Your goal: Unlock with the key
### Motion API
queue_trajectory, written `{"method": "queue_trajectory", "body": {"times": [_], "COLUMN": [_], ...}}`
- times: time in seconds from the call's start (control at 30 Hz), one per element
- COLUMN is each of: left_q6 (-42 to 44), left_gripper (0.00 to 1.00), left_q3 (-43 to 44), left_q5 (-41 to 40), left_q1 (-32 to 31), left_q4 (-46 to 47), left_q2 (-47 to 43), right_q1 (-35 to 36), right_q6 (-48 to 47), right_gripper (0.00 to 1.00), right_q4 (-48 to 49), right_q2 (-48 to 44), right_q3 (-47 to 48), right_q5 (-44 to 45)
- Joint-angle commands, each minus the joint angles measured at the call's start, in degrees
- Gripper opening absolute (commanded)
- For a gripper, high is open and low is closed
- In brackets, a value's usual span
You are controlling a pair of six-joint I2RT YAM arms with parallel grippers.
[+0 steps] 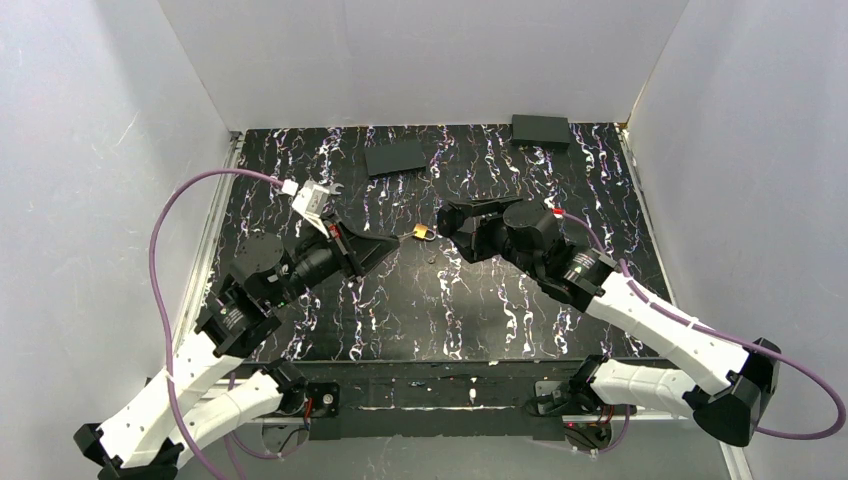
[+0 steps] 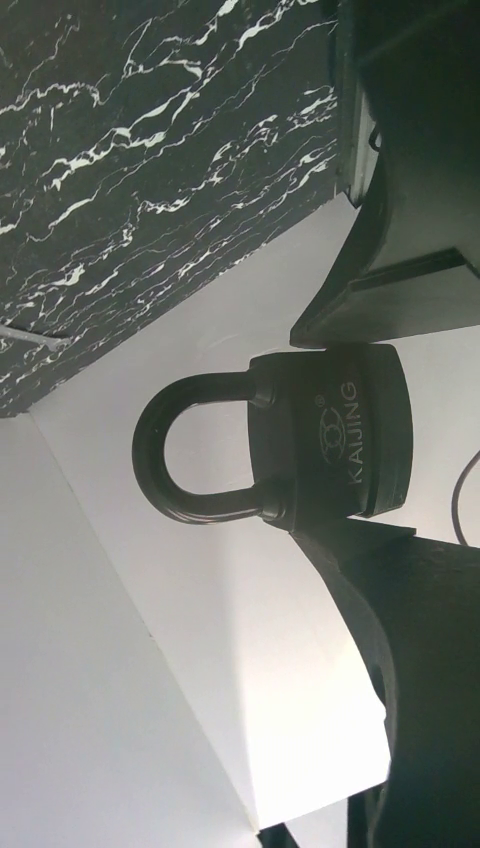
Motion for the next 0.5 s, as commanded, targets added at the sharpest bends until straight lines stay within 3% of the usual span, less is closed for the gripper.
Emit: {"method": "queue_trajectory", "body": {"times": [0.0, 0.47], "left_q6": [-2.3, -3.1], "left_gripper": [0.0, 0.0], "left_q3": [-0.8, -1.7], "left_q5": [2.7, 2.5], "left_q1": [0.1, -0.1], "left_q4": [7.6, 10.3], "left_q2": [2.1, 8.1], "right_q1": [0.3, 0.3], "right_q6": [5.2, 6.5], "right_gripper": [0.01, 0.01], "right_q4": [-3.8, -4.1], "right_q2": [-3.2, -3.5], "right_q3": [4.1, 2.6], "right_q5": [1.2, 0.2]}}
